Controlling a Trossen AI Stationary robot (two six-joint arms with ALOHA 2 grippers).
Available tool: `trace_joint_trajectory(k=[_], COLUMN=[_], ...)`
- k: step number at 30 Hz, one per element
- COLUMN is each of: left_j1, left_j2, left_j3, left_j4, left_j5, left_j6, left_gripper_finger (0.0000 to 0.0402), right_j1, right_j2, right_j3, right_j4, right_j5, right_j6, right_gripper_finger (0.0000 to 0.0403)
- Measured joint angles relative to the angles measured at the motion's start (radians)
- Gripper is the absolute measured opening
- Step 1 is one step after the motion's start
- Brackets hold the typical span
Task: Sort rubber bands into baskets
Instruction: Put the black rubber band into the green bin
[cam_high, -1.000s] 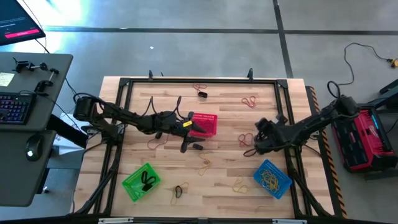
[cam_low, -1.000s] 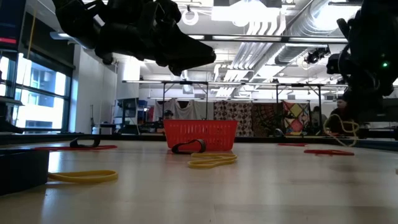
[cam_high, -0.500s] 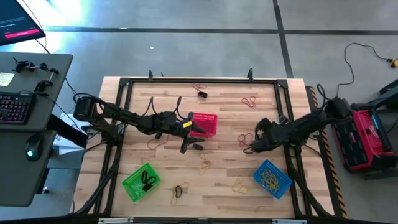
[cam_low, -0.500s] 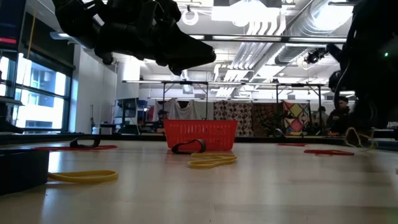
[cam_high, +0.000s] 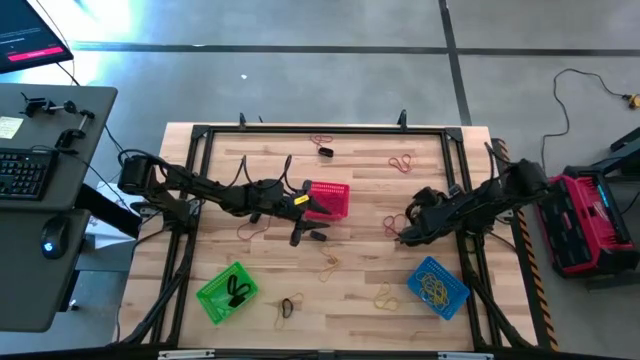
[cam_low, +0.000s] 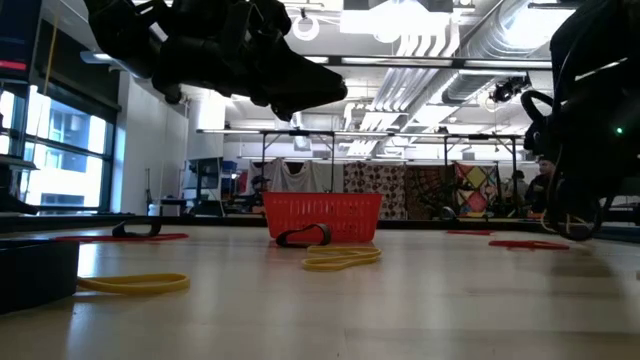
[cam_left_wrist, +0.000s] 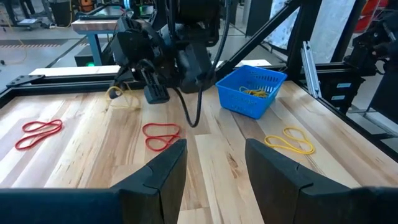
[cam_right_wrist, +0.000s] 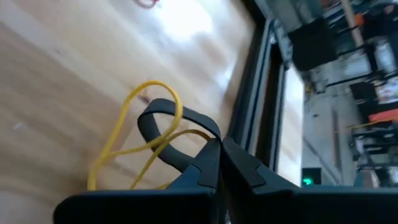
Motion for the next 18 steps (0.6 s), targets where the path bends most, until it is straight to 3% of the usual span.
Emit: trace_joint_trajectory(k=[7,18], left_j1=[0.000,0.000], left_j2=[0.000,0.000], left_j3=[0.000,0.000], left_j4=[0.000,-0.001], left_j5=[0.000,0.000], left_j6=[0.000,0.000], left_gripper_finger=[0.0156,0.0156], right_j1=[0.000,0.008], right_j2=[0.068,0.170], right_j3=[0.035,0.231], right_j4=[-0.052,-0.267], right_j5=[0.099,0.336], right_j6=[0.040,0.090], right_gripper_finger=[0.0000,0.0000])
